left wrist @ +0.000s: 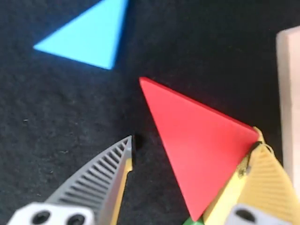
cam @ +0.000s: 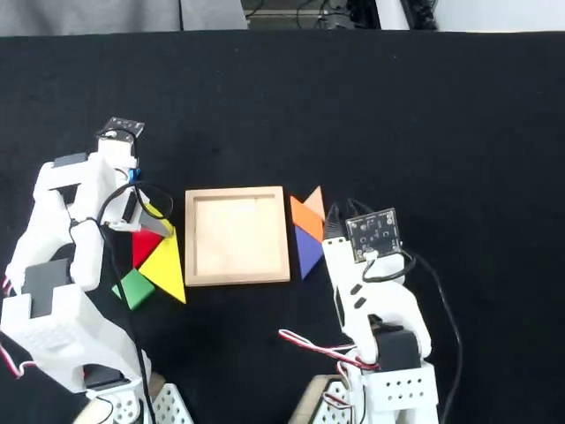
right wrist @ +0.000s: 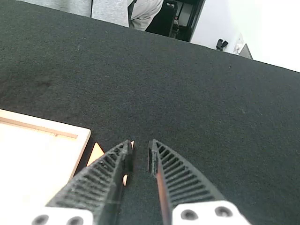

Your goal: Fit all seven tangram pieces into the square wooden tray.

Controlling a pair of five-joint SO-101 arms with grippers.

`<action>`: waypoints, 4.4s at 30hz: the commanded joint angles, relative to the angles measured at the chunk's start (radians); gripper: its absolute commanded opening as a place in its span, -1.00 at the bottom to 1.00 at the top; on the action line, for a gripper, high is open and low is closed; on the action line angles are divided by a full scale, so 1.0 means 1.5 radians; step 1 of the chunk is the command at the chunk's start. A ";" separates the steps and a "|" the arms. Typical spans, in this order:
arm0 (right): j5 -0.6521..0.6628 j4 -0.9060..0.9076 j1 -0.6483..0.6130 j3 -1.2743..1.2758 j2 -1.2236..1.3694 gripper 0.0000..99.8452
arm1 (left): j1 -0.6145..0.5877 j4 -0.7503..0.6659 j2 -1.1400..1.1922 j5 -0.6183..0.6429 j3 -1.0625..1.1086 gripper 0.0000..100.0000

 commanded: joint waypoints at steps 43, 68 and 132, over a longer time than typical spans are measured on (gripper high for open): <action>0.008 0.005 -0.012 -0.001 -0.028 -0.84 | -0.024 -0.055 -0.010 -0.053 0.025 -0.36; 0.008 0.005 -0.012 -0.001 -0.028 -0.84 | 0.001 -0.018 -0.003 0.115 0.006 -0.36; 0.008 0.004 -0.012 -0.001 -0.028 -0.84 | -0.008 -0.017 0.006 0.023 -0.005 -0.38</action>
